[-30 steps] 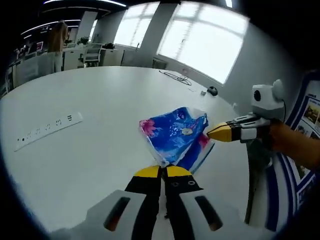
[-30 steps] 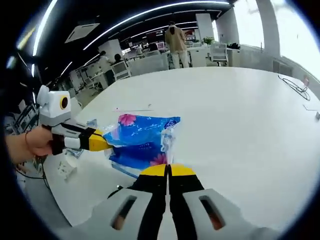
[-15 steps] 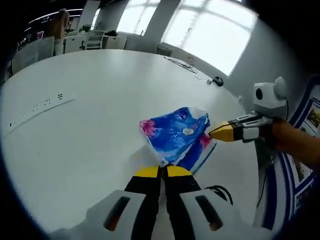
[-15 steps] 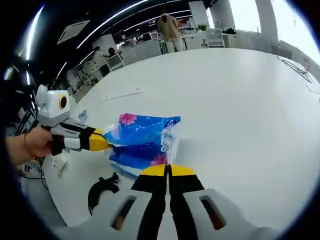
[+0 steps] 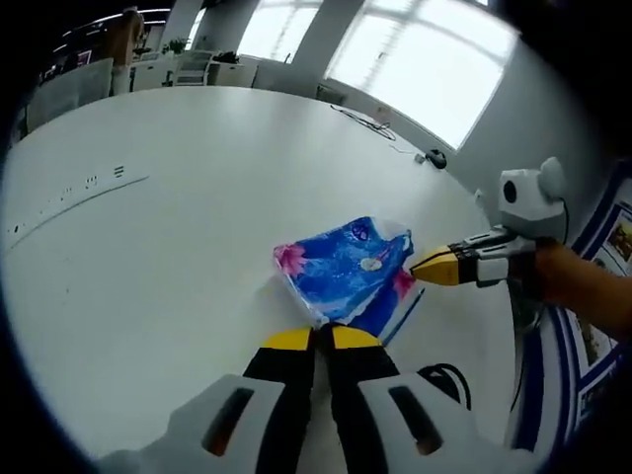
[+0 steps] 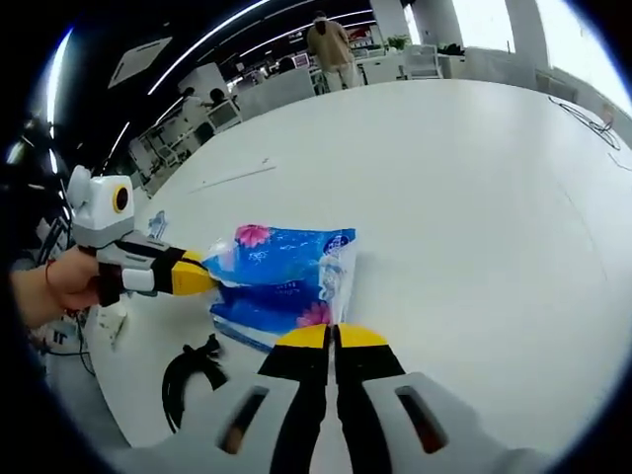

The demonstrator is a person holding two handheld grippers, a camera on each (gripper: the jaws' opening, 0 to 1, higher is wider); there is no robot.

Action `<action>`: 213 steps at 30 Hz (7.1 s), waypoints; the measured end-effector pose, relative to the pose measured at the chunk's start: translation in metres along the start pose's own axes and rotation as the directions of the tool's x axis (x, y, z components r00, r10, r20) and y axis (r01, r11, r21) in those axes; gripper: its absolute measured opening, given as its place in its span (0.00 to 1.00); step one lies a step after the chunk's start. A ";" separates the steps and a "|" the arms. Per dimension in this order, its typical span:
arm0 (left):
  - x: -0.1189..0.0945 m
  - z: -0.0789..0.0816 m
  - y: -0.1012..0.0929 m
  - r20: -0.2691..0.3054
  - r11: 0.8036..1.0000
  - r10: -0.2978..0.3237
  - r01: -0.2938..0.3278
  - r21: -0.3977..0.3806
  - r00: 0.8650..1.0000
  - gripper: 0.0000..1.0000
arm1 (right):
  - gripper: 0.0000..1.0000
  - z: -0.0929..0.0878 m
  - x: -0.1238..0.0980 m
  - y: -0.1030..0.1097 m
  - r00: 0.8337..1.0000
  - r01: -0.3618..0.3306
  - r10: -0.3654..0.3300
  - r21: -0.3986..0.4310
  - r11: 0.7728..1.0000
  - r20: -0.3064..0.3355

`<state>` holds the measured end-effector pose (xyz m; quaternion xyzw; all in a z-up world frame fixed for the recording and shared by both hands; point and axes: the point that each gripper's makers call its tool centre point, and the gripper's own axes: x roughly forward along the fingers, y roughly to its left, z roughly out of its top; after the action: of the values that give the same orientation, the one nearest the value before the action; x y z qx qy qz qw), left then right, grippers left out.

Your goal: Arrange the tabletop items into an orderly group along one side of the table until the central work area is clear of visible clutter.

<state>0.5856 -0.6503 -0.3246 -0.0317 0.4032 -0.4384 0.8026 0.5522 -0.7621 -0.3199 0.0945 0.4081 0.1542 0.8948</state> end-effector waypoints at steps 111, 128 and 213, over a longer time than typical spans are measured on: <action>-0.417 -0.052 0.072 0.350 0.941 0.332 -0.280 -0.190 0.876 0.60 | 0.21 0.100 -0.030 0.354 0.923 -0.342 0.384 -0.400 0.850 0.027; -0.442 -0.075 0.096 0.362 0.912 0.393 -0.307 -0.273 0.845 0.59 | 0.20 0.119 0.026 0.400 0.901 -0.414 0.412 -0.552 0.724 -0.135; -0.399 -0.138 0.165 0.304 0.849 0.426 -0.261 -0.459 0.852 0.53 | 0.04 0.073 0.278 0.420 0.579 -0.808 0.040 -0.566 0.163 -0.814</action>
<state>0.4887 -0.2162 -0.2366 -0.2089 0.3130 -0.1766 0.9095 0.6964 -0.2748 -0.3429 -0.3691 0.4647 0.6467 0.4793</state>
